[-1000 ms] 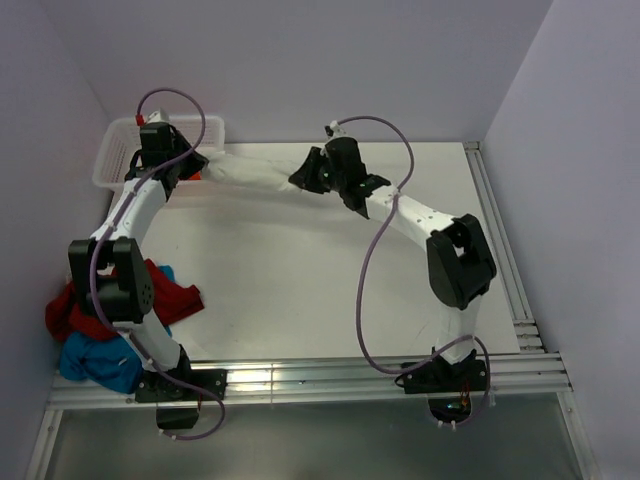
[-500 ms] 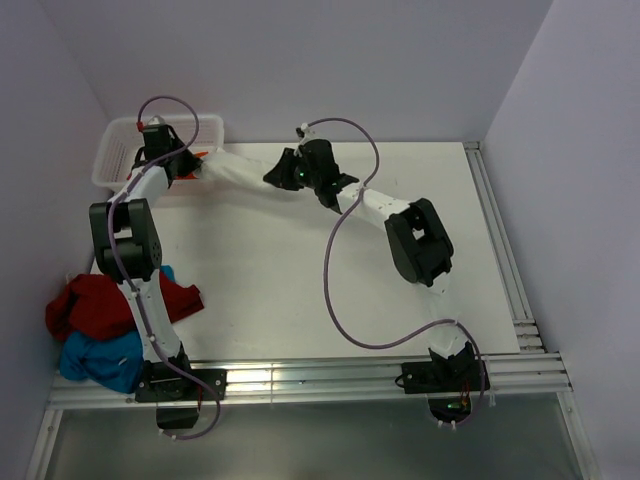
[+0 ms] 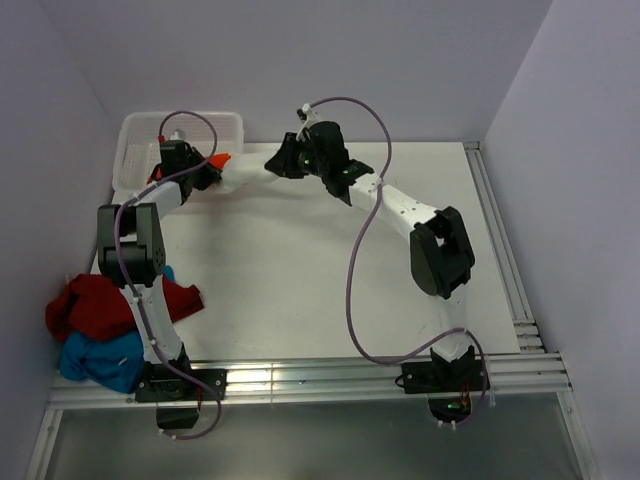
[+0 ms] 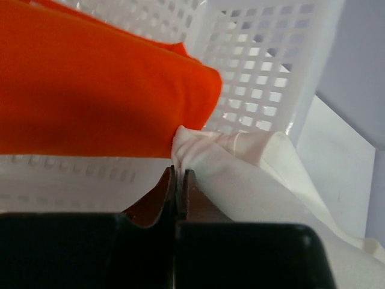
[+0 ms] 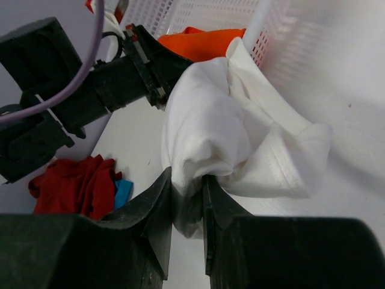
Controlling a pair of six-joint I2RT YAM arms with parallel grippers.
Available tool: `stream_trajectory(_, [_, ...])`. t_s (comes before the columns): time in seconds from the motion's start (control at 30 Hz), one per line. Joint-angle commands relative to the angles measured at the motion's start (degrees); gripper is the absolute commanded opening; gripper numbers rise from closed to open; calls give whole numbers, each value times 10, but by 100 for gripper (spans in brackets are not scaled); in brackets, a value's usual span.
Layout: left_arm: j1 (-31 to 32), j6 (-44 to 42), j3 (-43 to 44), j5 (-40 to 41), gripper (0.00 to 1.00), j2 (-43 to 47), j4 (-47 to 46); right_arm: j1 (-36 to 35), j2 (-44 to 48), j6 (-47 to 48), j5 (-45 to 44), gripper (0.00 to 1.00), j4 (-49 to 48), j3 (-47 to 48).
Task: Roll the t-shirts
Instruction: Place the rolled tshirt into the container
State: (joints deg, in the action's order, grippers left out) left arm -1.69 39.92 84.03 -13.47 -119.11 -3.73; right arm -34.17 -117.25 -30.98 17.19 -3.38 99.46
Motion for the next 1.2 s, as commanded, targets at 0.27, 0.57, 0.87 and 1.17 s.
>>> stream_trajectory(0.27, [129,29,-121,5,0,25,43,6,182,20,-27,0,43,-90])
stream_trajectory(0.57, [211,48,-108,9,0,67,67,72,299,-1,-38,0,125,-177])
stream_trajectory(0.87, [265,75,-80,-8,0,119,103,133,354,-13,-54,0,205,-185])
stream_trajectory(1.17, [197,25,6,16,0,186,208,138,346,-28,24,0,174,-181])
